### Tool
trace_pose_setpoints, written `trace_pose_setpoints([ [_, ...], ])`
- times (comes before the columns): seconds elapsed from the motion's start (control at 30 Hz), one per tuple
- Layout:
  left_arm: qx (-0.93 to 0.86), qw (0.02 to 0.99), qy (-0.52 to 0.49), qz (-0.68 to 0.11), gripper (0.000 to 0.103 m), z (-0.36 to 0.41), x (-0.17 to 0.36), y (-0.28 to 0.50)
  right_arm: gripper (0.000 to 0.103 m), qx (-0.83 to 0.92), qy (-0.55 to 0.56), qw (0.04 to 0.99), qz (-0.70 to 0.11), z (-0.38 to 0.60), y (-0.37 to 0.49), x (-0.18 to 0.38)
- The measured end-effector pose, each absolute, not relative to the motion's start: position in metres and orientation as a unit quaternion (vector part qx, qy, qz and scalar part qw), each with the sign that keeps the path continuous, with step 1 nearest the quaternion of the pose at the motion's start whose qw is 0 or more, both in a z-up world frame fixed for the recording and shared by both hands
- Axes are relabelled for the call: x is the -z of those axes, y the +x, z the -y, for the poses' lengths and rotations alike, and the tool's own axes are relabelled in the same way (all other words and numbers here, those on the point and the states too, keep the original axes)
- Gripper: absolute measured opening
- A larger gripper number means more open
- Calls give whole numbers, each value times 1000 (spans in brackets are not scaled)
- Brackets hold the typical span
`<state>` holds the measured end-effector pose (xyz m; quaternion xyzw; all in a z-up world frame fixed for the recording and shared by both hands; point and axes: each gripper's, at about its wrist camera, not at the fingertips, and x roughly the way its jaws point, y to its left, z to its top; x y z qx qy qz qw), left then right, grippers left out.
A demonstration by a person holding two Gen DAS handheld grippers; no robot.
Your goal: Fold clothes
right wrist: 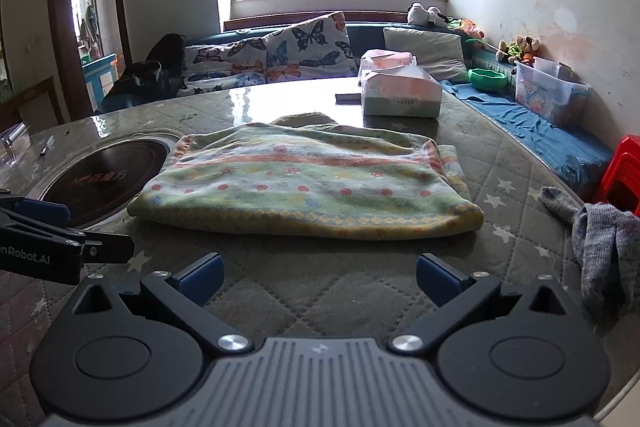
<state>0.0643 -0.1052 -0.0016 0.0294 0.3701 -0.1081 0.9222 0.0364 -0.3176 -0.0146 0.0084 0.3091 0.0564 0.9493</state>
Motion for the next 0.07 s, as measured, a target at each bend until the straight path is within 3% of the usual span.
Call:
trace_pose_setpoints([
  [0.07, 111, 924, 28, -364, 103, 105, 1, 61, 103, -56, 10, 950, -308, 317, 34, 14],
])
